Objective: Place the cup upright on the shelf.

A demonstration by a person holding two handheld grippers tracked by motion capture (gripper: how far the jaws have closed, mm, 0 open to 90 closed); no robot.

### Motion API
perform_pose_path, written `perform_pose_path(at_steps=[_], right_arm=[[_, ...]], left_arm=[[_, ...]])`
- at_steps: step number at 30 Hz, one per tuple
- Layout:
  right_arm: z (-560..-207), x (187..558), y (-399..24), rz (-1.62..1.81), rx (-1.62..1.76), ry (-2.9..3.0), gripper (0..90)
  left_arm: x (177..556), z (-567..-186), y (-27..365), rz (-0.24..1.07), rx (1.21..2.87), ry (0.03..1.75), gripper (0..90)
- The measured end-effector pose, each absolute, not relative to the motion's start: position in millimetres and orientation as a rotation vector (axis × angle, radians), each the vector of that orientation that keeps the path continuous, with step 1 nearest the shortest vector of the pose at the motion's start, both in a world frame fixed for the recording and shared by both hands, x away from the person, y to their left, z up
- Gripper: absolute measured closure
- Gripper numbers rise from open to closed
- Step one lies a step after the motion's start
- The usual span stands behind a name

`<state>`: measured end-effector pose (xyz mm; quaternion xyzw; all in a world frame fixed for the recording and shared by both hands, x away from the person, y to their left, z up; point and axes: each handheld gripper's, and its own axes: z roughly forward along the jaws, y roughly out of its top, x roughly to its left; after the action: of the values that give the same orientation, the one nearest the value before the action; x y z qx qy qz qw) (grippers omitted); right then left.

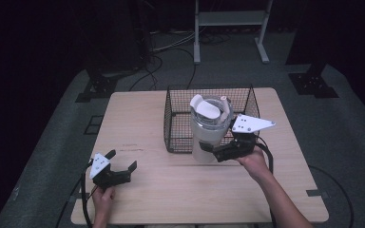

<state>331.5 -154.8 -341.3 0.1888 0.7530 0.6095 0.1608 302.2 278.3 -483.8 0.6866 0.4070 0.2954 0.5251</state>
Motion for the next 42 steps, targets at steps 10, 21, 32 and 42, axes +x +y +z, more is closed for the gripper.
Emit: perform_pose_path(at_steps=[10,21,32,42], right_arm=[[-324,350,-149,1.744,0.540,2.147,8.7],[-311,391,-145,1.748,0.581,2.127,8.7],[-307,425,-137,1.738,0.594,2.133,8.7],[-321,451,-129,1.767,0.576,2.138,8.7]], left_arm=[[303,-484,279,0.704,1.638,0.974,0.0],[303,-484,279,0.703,1.637,0.972,0.0],[303,-484,279,0.702,1.636,0.972,0.0],[303,-484,279,0.701,1.635,0.973,0.0]])
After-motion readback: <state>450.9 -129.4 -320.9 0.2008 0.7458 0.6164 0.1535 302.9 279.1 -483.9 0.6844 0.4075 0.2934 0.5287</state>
